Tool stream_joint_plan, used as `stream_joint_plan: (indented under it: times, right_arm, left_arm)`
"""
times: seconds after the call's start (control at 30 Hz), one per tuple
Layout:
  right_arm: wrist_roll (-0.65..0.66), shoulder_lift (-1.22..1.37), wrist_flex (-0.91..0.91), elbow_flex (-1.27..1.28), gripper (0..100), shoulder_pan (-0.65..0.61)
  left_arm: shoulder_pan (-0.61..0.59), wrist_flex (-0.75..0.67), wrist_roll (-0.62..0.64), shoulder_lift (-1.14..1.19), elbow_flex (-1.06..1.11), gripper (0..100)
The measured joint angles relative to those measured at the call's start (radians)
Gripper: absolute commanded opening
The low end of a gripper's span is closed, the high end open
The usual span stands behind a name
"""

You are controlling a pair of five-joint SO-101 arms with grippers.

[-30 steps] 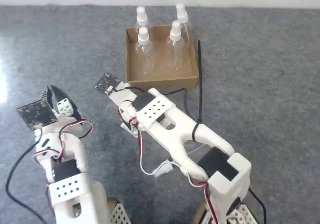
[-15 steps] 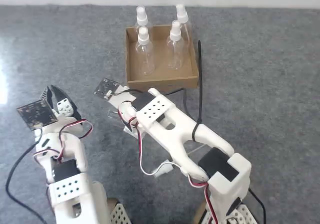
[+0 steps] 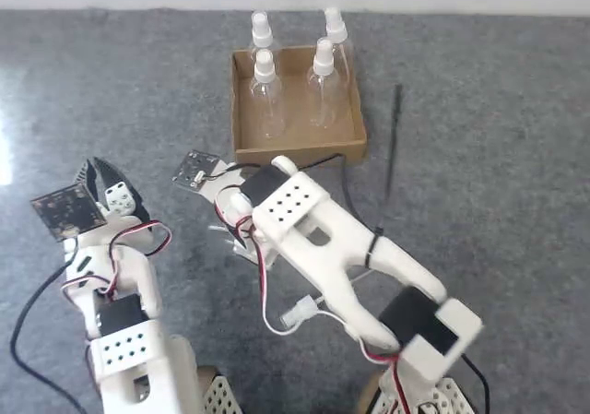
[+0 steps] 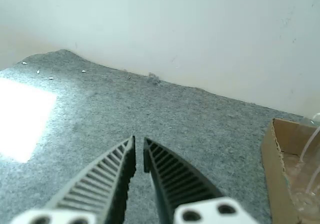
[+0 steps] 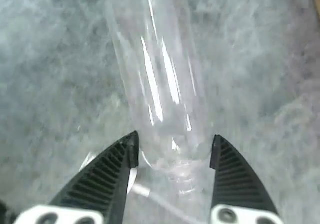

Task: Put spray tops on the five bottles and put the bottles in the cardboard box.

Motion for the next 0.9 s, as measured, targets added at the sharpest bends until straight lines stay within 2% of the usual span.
stream_joint_plan:
  times: [0.27,0.6,0.9]
  right_arm:
    - [0.000,-0.199,0.176,0.000,16.3,0.000]
    - [0.000,-0.321,0.301,0.000,16.2,0.000]
    - [0.000,-0.354,0.311,0.000,16.2,0.038]
  left_arm:
    - [0.000,0.000,0.000,0.000,0.000,3]
    - [0.000,0.000,0.000,0.000,0.000,3]
    - [0.000,0.000,0.000,0.000,0.000,3]
